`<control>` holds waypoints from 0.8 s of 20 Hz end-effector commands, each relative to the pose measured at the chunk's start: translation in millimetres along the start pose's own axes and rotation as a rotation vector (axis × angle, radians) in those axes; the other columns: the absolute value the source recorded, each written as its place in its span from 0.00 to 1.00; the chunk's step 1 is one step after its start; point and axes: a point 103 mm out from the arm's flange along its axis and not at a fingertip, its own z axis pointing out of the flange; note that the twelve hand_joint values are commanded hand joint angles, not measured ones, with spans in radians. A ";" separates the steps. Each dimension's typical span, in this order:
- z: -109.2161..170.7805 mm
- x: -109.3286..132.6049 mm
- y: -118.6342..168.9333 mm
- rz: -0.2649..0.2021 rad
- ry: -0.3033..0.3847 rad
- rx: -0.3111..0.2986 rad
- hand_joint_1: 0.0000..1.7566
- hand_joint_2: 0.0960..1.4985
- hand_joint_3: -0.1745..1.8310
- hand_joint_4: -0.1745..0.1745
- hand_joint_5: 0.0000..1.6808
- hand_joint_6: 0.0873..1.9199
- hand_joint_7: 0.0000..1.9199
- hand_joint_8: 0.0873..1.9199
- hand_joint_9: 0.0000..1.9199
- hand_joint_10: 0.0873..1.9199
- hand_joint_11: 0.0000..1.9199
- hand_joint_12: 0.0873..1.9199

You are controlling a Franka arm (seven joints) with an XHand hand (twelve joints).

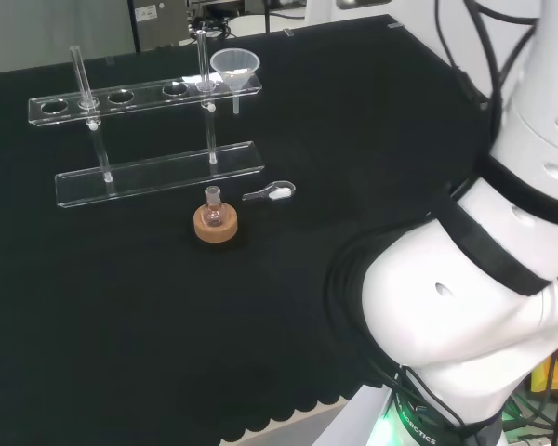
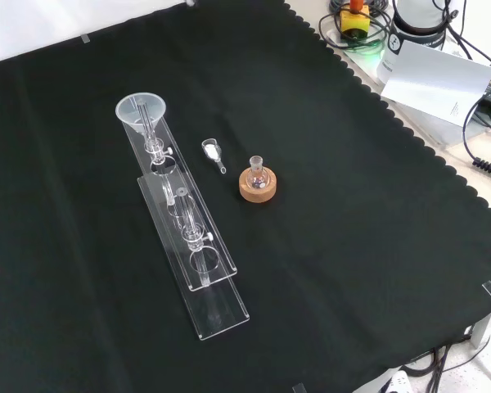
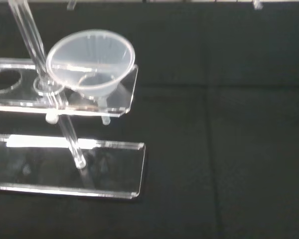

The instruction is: Pick up the funnel from the transparent funnel stand.

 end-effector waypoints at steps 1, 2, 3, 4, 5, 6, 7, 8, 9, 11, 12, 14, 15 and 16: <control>29.2 30.2 39.4 -0.086 -0.039 0.110 0.26 0.55 0.17 0.43 0.06 0.00 0.00 0.24 0.12 0.35 0.00 0.73; 30.6 31.7 42.5 -0.093 -0.045 0.111 0.26 0.55 0.17 0.43 0.06 0.00 0.00 0.24 0.12 0.35 0.00 0.73; 30.7 33.8 45.9 -0.099 -0.059 0.116 0.27 0.55 0.17 0.42 0.07 0.00 0.00 0.24 0.12 0.35 0.00 0.73; 32.0 31.3 49.6 -0.103 -0.063 0.122 0.27 0.55 0.17 0.42 0.07 0.00 0.00 0.24 0.12 0.35 0.00 0.73; 33.2 33.4 51.8 -0.105 -0.069 0.128 0.28 0.54 0.17 0.42 0.07 0.00 0.00 0.24 0.12 0.35 0.00 0.73; 34.7 30.1 54.8 -0.106 -0.076 0.132 0.28 0.54 0.17 0.42 0.08 0.00 0.00 0.25 0.11 0.35 0.00 0.73; 35.8 33.3 57.0 -0.106 -0.081 0.134 0.29 0.54 0.17 0.42 0.08 0.00 0.00 0.25 0.11 0.35 0.00 0.73; 38.7 36.0 59.2 -0.109 -0.080 0.138 0.29 0.54 0.17 0.41 0.08 0.00 0.00 0.26 0.11 0.35 0.00 0.73; 41.4 37.7 61.3 -0.110 -0.080 0.146 0.30 0.53 0.17 0.41 0.09 0.00 0.00 0.26 0.11 0.35 0.00 0.73; 47.1 41.4 66.6 -0.117 -0.086 0.159 0.32 0.53 0.16 0.40 0.11 0.00 0.01 0.28 0.11 0.35 0.00 0.73; 49.7 41.0 69.5 -0.119 -0.092 0.162 0.32 0.52 0.17 0.39 0.12 0.00 0.01 0.29 0.11 0.35 0.00 0.73; 53.8 39.4 74.1 -0.120 -0.099 0.167 0.33 0.52 0.17 0.38 0.15 0.00 0.02 0.31 0.12 0.36 0.00 0.74; 55.1 41.4 76.0 -0.118 -0.102 0.170 0.34 0.52 0.17 0.37 0.16 0.00 0.03 0.32 0.12 0.36 0.00 0.74; 55.3 48.5 74.7 -0.111 -0.120 0.161 0.34 0.51 0.17 0.36 0.17 0.00 0.03 0.32 0.12 0.36 0.00 0.74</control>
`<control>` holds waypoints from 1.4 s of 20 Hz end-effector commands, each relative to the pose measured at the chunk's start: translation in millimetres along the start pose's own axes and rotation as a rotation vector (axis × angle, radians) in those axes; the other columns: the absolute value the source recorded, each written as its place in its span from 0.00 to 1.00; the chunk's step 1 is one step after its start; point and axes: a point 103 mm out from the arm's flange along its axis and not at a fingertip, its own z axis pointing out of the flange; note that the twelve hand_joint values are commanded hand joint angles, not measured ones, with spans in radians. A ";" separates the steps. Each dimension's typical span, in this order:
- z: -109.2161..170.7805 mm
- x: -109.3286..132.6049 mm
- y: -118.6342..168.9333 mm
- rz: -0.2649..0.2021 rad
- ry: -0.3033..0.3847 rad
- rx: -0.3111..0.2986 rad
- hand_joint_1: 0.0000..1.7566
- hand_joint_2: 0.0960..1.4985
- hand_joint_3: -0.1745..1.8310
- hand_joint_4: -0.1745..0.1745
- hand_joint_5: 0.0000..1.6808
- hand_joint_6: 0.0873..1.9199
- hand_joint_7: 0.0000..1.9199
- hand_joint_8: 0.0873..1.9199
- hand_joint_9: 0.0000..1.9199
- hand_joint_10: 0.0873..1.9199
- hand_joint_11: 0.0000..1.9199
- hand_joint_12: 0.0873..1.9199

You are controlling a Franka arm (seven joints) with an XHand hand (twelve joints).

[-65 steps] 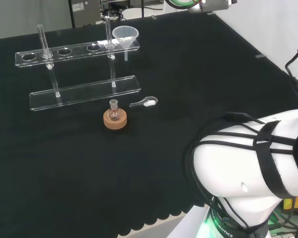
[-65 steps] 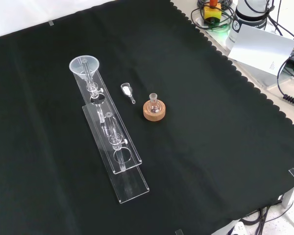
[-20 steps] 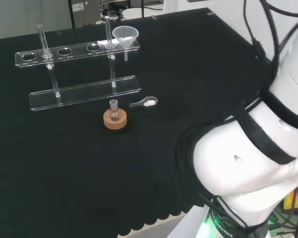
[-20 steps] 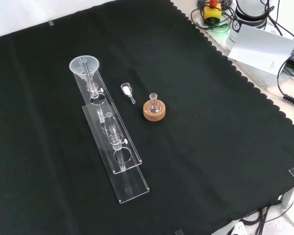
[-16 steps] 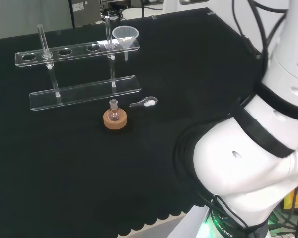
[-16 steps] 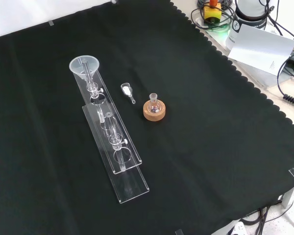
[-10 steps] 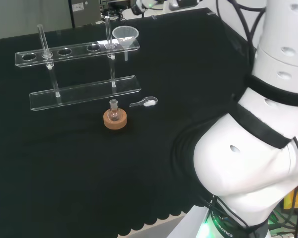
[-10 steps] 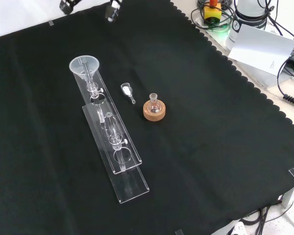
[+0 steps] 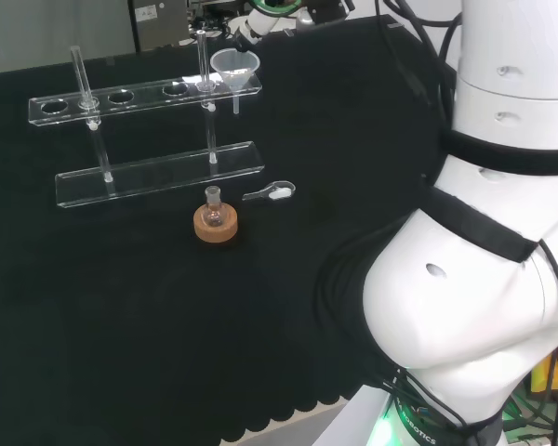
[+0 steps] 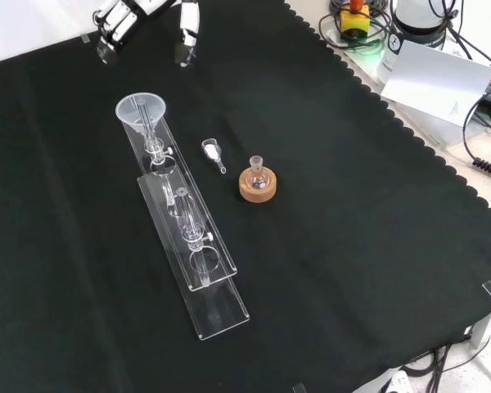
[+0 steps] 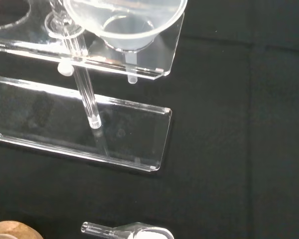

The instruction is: Pick up the funnel from the transparent funnel stand.

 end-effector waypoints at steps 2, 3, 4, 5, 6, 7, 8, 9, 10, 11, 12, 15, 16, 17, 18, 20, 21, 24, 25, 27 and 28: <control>7.6 16.5 11.0 -0.008 -0.035 0.021 0.35 0.51 0.17 0.35 0.19 0.00 0.04 0.32 0.13 0.36 0.00 0.74; 8.4 14.9 13.0 -0.011 -0.036 0.028 0.35 0.51 0.17 0.34 0.19 0.00 0.04 0.33 0.13 0.36 0.00 0.74; 9.6 13.1 16.6 -0.013 -0.038 0.036 0.36 0.51 0.17 0.33 0.18 0.00 0.04 0.33 0.13 0.36 0.01 0.74; 10.7 9.8 20.8 -0.017 -0.036 0.041 0.36 0.51 0.17 0.32 0.17 0.00 0.04 0.33 0.13 0.36 0.01 0.74; 12.1 8.3 25.8 -0.017 -0.040 0.048 0.36 0.51 0.17 0.32 0.16 0.00 0.03 0.32 0.13 0.36 0.01 0.74; 13.0 6.9 29.4 -0.020 -0.042 0.050 0.36 0.51 0.17 0.32 0.13 0.00 0.02 0.31 0.12 0.36 0.01 0.74; 13.4 4.8 33.4 -0.022 -0.041 0.052 0.36 0.51 0.17 0.32 0.10 0.00 0.01 0.30 0.12 0.36 0.01 0.74; 15.0 6.7 34.9 -0.022 -0.041 0.046 0.36 0.50 0.18 0.33 0.08 0.00 0.00 0.28 0.11 0.36 0.01 0.74; 14.5 7.3 36.0 -0.020 -0.048 0.040 0.36 0.50 0.18 0.33 0.06 0.00 0.00 0.26 0.10 0.36 0.01 0.74; 17.3 10.8 37.6 -0.025 -0.053 0.042 0.35 0.49 0.18 0.32 0.04 0.00 0.00 0.25 0.10 0.36 0.01 0.74; 19.0 8.7 39.9 -0.026 -0.054 0.042 0.35 0.49 0.18 0.31 0.03 0.00 0.00 0.24 0.10 0.37 0.01 0.74; 21.9 8.0 43.0 -0.020 -0.051 0.042 0.34 0.48 0.18 0.30 0.00 0.00 0.00 0.24 0.10 0.37 0.01 0.74; 23.6 6.5 43.7 -0.023 -0.051 0.044 0.34 0.47 0.18 0.29 0.00 0.00 0.00 0.24 0.10 0.37 0.01 0.74; 25.3 8.5 44.5 -0.023 -0.051 0.042 0.34 0.47 0.18 0.29 0.00 0.00 0.00 0.24 0.10 0.37 0.01 0.74; 27.4 8.9 45.8 -0.023 -0.049 0.044 0.34 0.47 0.18 0.29 0.00 0.00 0.00 0.24 0.10 0.37 0.01 0.74; 30.7 10.0 47.8 -0.021 -0.048 0.049 0.34 0.47 0.18 0.29 0.00 0.00 0.00 0.22 0.09 0.37 0.01 0.74; 32.0 9.0 48.9 -0.021 -0.046 0.049 0.34 0.47 0.18 0.29 0.00 0.00 0.00 0.20 0.08 0.37 0.01 0.74; 32.8 7.3 51.0 -0.025 -0.045 0.034 0.34 0.46 0.18 0.29 0.00 0.00 0.00 0.12 0.05 0.38 0.01 0.74; 33.8 6.5 52.0 -0.030 -0.043 0.033 0.34 0.46 0.18 0.29 0.00 0.00 0.00 0.11 0.05 0.38 0.01 0.74; 37.4 6.8 52.8 -0.038 -0.039 0.032 0.34 0.46 0.18 0.29 0.00 0.00 0.00 0.11 0.04 0.38 0.01 0.74; 38.9 6.2 53.7 -0.041 -0.037 0.032 0.34 0.46 0.18 0.29 0.00 0.00 0.00 0.10 0.04 0.39 0.01 0.74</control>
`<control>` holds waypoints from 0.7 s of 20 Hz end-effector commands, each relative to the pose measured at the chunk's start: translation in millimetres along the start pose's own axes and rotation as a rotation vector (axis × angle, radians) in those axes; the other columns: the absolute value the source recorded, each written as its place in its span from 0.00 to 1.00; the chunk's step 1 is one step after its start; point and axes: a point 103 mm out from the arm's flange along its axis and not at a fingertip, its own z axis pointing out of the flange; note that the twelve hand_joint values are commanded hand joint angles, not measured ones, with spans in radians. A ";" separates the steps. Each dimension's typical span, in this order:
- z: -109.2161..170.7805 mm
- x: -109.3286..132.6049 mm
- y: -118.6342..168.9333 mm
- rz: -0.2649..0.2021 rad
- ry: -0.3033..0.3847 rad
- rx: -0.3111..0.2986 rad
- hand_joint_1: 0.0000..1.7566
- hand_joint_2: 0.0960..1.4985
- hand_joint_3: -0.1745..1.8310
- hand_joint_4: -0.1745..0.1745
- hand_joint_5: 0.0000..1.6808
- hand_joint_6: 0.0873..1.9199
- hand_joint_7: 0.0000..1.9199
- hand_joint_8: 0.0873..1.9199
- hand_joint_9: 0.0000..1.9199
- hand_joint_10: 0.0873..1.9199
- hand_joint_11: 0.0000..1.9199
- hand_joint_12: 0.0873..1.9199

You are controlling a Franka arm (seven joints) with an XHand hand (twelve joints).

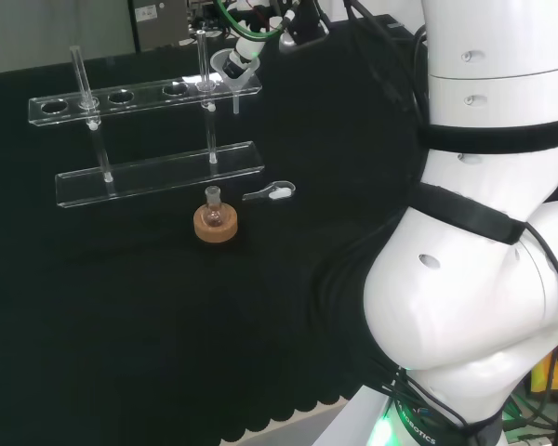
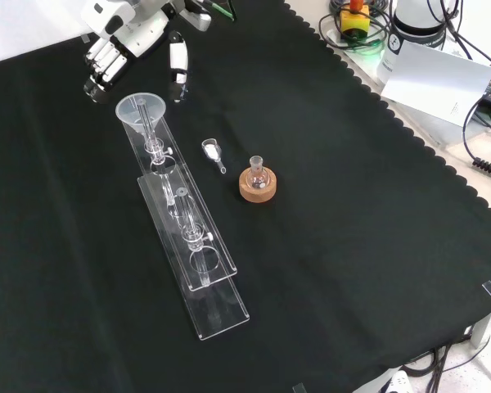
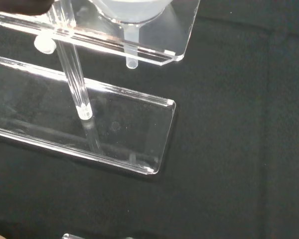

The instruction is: Pick up the funnel from the transparent funnel stand.

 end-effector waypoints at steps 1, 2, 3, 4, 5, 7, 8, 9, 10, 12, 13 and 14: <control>7.9 -2.4 3.4 -0.016 0.017 -0.002 0.33 0.45 0.18 0.29 0.00 0.00 0.00 0.10 0.04 0.39 0.01 0.74; 8.4 -1.5 4.7 -0.026 0.024 0.008 0.33 0.45 0.18 0.29 0.00 0.00 0.00 0.11 0.04 0.39 0.01 0.74; 9.2 -2.3 5.9 -0.032 0.028 0.013 0.32 0.45 0.18 0.29 0.00 0.00 0.00 0.11 0.04 0.39 0.01 0.74; 10.8 -1.1 6.9 -0.035 0.027 0.011 0.31 0.44 0.18 0.29 0.00 0.00 0.00 0.11 0.04 0.39 0.01 0.74; 8.0 -2.5 6.9 -0.028 0.020 0.012 0.30 0.44 0.18 0.29 0.00 0.00 0.00 0.11 0.04 0.39 0.01 0.74; 7.7 -2.6 8.6 -0.032 0.011 0.015 0.29 0.44 0.17 0.29 0.00 0.00 0.00 0.11 0.04 0.39 0.01 0.74; 9.6 -3.0 9.4 -0.035 0.017 0.018 0.28 0.43 0.17 0.29 0.00 0.00 0.00 0.12 0.04 0.40 0.01 0.74; 12.3 -0.4 10.4 -0.034 0.017 0.026 0.28 0.43 0.17 0.29 0.00 0.00 0.00 0.12 0.04 0.40 0.01 0.74; 14.4 1.0 12.2 -0.036 0.017 0.035 0.28 0.43 0.17 0.29 0.00 0.00 0.00 0.12 0.04 0.40 0.01 0.74; 16.7 2.0 15.1 -0.045 0.017 0.041 0.28 0.43 0.17 0.29 0.00 0.00 0.00 0.13 0.04 0.40 0.01 0.74; 17.4 4.0 16.0 -0.048 0.015 0.040 0.28 0.44 0.17 0.29 0.00 0.00 0.00 0.13 0.04 0.40 0.01 0.74; 18.8 5.9 16.2 -0.050 0.018 0.038 0.28 0.44 0.17 0.29 0.00 0.00 0.00 0.13 0.04 0.40 0.01 0.74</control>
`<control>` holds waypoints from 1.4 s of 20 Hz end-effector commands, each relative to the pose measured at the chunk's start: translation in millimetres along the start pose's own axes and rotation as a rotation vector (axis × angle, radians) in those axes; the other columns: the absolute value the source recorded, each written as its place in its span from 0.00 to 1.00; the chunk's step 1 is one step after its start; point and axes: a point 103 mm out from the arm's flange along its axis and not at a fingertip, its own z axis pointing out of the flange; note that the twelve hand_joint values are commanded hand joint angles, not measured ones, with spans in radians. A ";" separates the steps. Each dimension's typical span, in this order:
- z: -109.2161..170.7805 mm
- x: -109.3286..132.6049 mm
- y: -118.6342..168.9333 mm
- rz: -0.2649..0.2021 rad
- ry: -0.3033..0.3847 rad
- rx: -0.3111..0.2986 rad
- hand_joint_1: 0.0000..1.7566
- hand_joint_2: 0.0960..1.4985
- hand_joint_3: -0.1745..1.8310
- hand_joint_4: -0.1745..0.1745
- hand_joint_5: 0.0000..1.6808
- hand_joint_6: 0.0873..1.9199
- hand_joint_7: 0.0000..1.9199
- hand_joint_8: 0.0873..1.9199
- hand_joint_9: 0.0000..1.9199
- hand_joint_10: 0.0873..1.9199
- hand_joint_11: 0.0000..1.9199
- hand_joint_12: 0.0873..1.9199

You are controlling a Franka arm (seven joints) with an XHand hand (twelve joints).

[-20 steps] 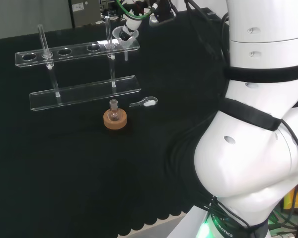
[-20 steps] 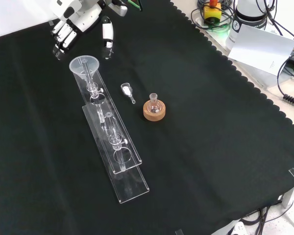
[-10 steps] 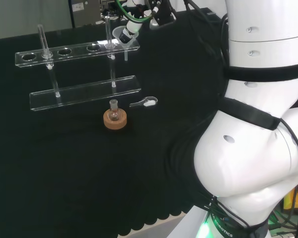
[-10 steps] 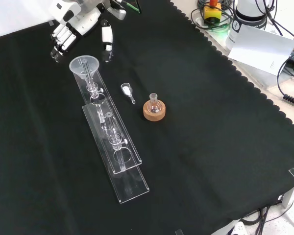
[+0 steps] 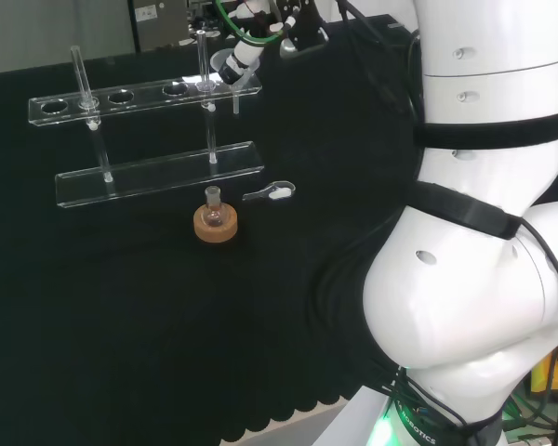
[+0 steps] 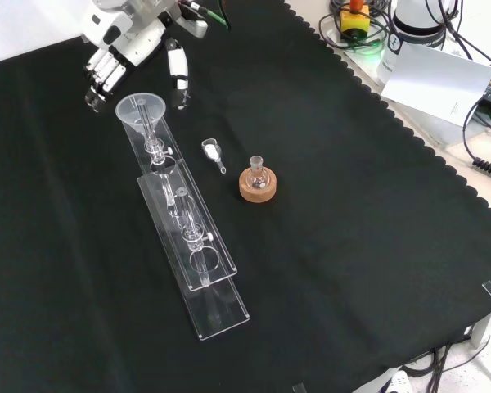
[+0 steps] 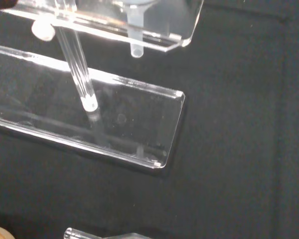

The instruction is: Pick up the funnel from the transparent funnel stand.

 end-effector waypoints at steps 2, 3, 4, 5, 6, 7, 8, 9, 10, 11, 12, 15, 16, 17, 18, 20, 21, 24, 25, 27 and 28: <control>7.1 6.3 5.1 -0.024 0.001 0.001 0.28 0.44 0.17 0.29 0.00 0.00 0.00 0.13 0.04 0.40 0.01 0.74; 7.3 5.5 4.8 -0.024 0.000 -0.005 0.28 0.44 0.17 0.29 0.00 0.00 0.00 0.13 0.04 0.40 0.01 0.74; 6.8 4.7 4.5 -0.021 -0.002 -0.009 0.28 0.44 0.17 0.29 0.00 0.00 0.00 0.13 0.04 0.40 0.02 0.74; 6.1 5.1 4.4 -0.017 -0.007 -0.010 0.28 0.44 0.17 0.29 0.00 0.00 0.00 0.13 0.04 0.40 0.02 0.74; 6.7 5.1 4.6 -0.015 -0.010 -0.009 0.28 0.44 0.17 0.29 0.00 0.00 0.00 0.13 0.04 0.40 0.02 0.74; 7.2 8.9 3.9 -0.015 -0.017 -0.012 0.28 0.44 0.17 0.29 0.00 0.00 0.00 0.13 0.04 0.40 0.02 0.74; 7.4 8.3 4.2 -0.016 -0.022 -0.006 0.29 0.44 0.17 0.29 0.00 0.00 0.00 0.14 0.05 0.40 0.02 0.74; 8.1 8.3 4.8 -0.020 -0.024 -0.004 0.30 0.44 0.17 0.29 0.00 0.00 0.00 0.15 0.05 0.40 0.02 0.74; 8.9 7.7 5.5 -0.023 -0.022 -0.004 0.31 0.44 0.17 0.29 0.00 0.00 0.00 0.16 0.05 0.40 0.02 0.74; 9.8 6.6 6.4 -0.020 -0.023 -0.005 0.31 0.45 0.17 0.28 0.00 0.00 0.00 0.17 0.05 0.40 0.02 0.74; 10.9 6.8 6.9 -0.024 -0.021 -0.010 0.32 0.45 0.17 0.28 0.00 0.00 0.00 0.18 0.06 0.40 0.01 0.74; 11.9 4.3 7.7 -0.020 -0.023 -0.025 0.33 0.45 0.17 0.28 0.01 0.00 0.00 0.20 0.06 0.40 0.01 0.74; 12.8 4.4 8.0 -0.021 -0.025 -0.023 0.33 0.45 0.17 0.28 0.01 0.00 0.00 0.20 0.06 0.40 0.01 0.74; 11.1 4.3 8.3 -0.019 -0.027 -0.018 0.33 0.45 0.17 0.28 0.01 0.00 0.00 0.20 0.06 0.40 0.01 0.74; 10.8 4.1 9.2 -0.018 -0.031 -0.015 0.33 0.45 0.17 0.28 0.01 0.00 0.00 0.20 0.06 0.40 0.01 0.74; 12.2 4.0 10.8 -0.016 -0.035 -0.011 0.33 0.45 0.17 0.28 0.00 0.00 0.00 0.20 0.06 0.40 0.01 0.74; 13.6 4.7 11.4 -0.017 -0.033 -0.012 0.33 0.45 0.17 0.28 0.00 0.00 0.00 0.20 0.06 0.40 0.01 0.74; 15.0 13.3 13.0 -0.007 -0.038 -0.012 0.33 0.45 0.17 0.28 0.00 0.00 0.00 0.20 0.06 0.40 0.01 0.74; 15.0 15.3 13.0 -0.009 -0.036 -0.012 0.33 0.45 0.17 0.28 0.00 0.00 0.00 0.20 0.07 0.40 0.01 0.74; 15.2 16.0 13.1 -0.014 -0.032 -0.015 0.33 0.45 0.17 0.28 0.00 0.00 0.00 0.20 0.07 0.40 0.01 0.74; 15.4 14.7 13.3 -0.018 -0.029 -0.019 0.34 0.45 0.17 0.28 0.01 0.00 0.00 0.20 0.07 0.40 0.01 0.74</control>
